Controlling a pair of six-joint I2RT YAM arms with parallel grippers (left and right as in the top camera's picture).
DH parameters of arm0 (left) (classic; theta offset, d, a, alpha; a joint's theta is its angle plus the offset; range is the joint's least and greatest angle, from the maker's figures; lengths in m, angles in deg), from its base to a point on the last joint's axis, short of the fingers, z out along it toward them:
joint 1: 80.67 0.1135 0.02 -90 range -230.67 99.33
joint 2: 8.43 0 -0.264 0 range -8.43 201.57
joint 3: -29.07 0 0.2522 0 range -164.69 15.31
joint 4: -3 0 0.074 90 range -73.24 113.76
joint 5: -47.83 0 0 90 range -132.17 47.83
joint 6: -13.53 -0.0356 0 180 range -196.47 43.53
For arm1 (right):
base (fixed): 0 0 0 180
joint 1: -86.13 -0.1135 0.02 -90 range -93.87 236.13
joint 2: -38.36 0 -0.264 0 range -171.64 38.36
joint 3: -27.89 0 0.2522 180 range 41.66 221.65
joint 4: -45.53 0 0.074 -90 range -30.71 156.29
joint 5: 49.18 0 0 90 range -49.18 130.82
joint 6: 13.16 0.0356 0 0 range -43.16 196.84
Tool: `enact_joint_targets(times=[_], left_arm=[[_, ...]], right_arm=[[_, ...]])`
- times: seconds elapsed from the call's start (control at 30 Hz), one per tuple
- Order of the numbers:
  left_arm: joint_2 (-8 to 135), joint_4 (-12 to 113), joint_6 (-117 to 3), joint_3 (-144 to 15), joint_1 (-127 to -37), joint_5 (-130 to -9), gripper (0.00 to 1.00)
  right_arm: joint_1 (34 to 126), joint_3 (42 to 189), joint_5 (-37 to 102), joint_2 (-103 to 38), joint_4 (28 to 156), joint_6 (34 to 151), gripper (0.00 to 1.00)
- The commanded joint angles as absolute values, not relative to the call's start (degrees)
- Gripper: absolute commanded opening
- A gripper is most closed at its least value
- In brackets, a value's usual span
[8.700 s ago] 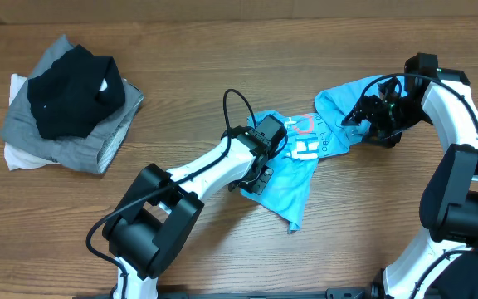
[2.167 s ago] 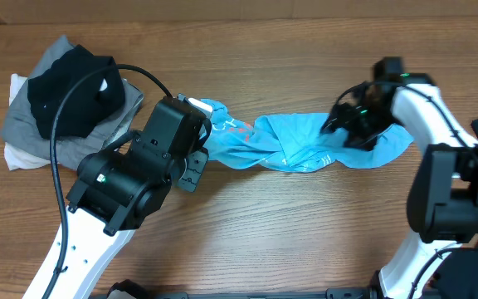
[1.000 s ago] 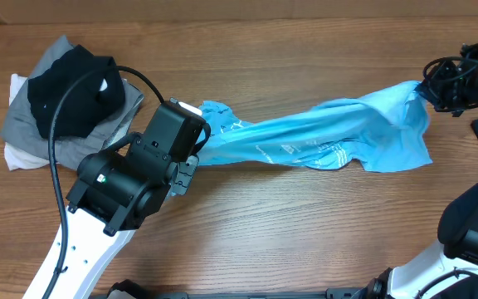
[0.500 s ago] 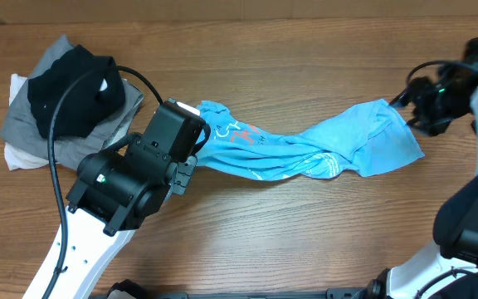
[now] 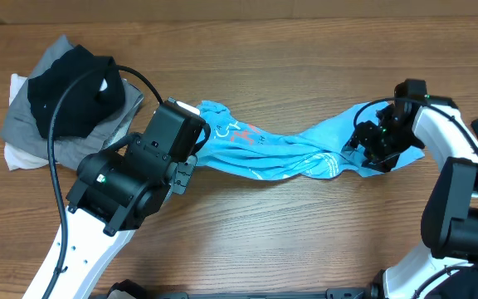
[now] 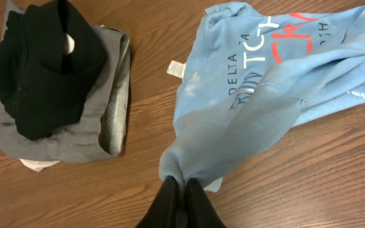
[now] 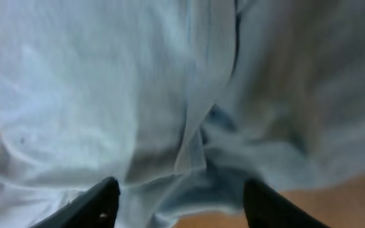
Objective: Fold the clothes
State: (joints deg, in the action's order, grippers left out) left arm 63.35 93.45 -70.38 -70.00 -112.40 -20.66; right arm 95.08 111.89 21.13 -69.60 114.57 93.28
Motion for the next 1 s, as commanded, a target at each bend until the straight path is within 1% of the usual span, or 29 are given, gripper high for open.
enact_joint_targets(times=[0.0, 0.1, 0.13, 0.2, 0.23, 0.27, 0.3, 0.4, 0.53, 0.63, 0.8, 0.97], left_arm=[[63.05, 92.94, -69.15, -70.73, -112.07, -19.52, 0.04], [63.05, 93.03, -69.15, -70.75, -112.07, -19.52, 0.04], [63.05, 93.14, -69.15, -70.75, -112.07, -19.54, 0.04], [63.05, 93.27, -69.15, -70.75, -112.07, -19.52, 0.04], [63.05, 93.27, -69.15, -70.75, -112.07, -19.52, 0.04], [63.05, 93.25, -69.15, -70.75, -112.07, -19.52, 0.04], [63.05, 93.25, -69.13, -70.73, -112.07, -19.52, 0.04], [63.05, 93.25, -69.20, -70.75, -112.07, -19.39, 0.04], [63.05, 93.62, -70.27, -70.75, -112.07, -18.62, 0.04], [63.05, 93.64, -70.27, -70.75, -112.07, -17.79, 0.04], [63.05, 93.69, -70.27, -70.73, -112.07, -17.55, 0.04], [63.05, 95.37, -70.25, -70.73, -112.07, -15.58, 0.04]], right_arm=[[95.08, 109.25, 18.53, -69.12, 109.44, 93.59, 0.56], [95.08, 107.96, 14.27, -69.12, 105.50, 93.61, 0.49], [95.08, 107.91, 13.68, -69.12, 105.42, 93.68, 0.43], [95.08, 107.91, 13.72, -69.12, 105.90, 94.07, 0.40], [95.08, 107.91, 13.72, -69.12, 106.20, 94.05, 0.32], [95.08, 107.94, 13.72, -69.12, 106.79, 94.05, 0.13], [95.16, 108.29, 13.66, -69.01, 108.10, 94.05, 0.04], [96.85, 111.48, 13.70, -68.49, 113.59, 93.04, 0.04], [101.41, 122.23, 13.75, -66.87, 128.30, 88.32, 0.04], [104.50, 130.47, 15.41, -66.41, 135.93, 86.57, 0.04], [106.18, 134.19, 16.22, -66.43, 138.27, 86.53, 0.04], [106.03, 133.55, 19.36, -66.54, 135.10, 86.66, 0.04]])
